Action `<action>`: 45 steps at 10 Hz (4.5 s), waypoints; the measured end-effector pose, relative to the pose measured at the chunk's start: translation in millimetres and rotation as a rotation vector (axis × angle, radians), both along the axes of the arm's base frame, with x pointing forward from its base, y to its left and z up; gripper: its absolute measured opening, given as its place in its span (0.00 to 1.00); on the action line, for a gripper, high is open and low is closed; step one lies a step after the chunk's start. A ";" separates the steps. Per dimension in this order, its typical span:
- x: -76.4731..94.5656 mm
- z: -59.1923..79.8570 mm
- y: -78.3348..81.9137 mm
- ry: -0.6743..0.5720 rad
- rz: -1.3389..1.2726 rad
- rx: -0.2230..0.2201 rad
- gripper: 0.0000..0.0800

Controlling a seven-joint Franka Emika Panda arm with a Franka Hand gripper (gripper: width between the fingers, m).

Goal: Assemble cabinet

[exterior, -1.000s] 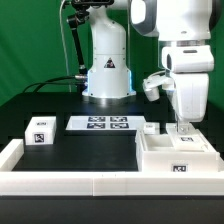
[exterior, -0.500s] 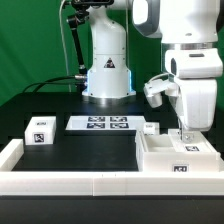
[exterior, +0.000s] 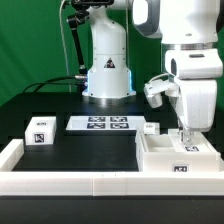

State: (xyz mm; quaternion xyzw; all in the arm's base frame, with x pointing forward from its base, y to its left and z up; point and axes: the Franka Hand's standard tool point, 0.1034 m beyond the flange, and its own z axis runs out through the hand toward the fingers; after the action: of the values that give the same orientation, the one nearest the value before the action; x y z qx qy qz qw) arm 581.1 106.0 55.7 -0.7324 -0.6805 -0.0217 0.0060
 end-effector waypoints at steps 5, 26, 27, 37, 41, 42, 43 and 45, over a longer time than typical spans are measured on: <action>-0.1 0.3 0.4 0.000 -0.003 0.000 0.96; -125.6 8.6 -20.1 -0.013 -0.188 -0.008 1.00; -136.8 2.3 -22.2 0.005 -0.190 -0.010 1.00; -178.8 -30.1 -35.9 0.020 -0.146 0.020 1.00; -187.9 -45.7 -33.8 0.029 -0.155 0.038 0.94; -188.1 -45.8 -33.3 0.030 -0.155 0.038 0.94; -188.2 -45.9 -33.3 0.030 -0.155 0.038 0.72; -188.0 -45.9 -33.3 0.030 -0.155 0.038 0.48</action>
Offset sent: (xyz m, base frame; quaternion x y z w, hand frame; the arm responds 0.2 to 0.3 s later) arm -0.0419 -0.0149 0.0295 -0.0164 -0.0353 0.0415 0.9984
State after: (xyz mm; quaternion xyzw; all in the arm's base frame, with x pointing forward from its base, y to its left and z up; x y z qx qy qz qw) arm 393.1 72.8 9.7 -0.7828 -0.6212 -0.0241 0.0282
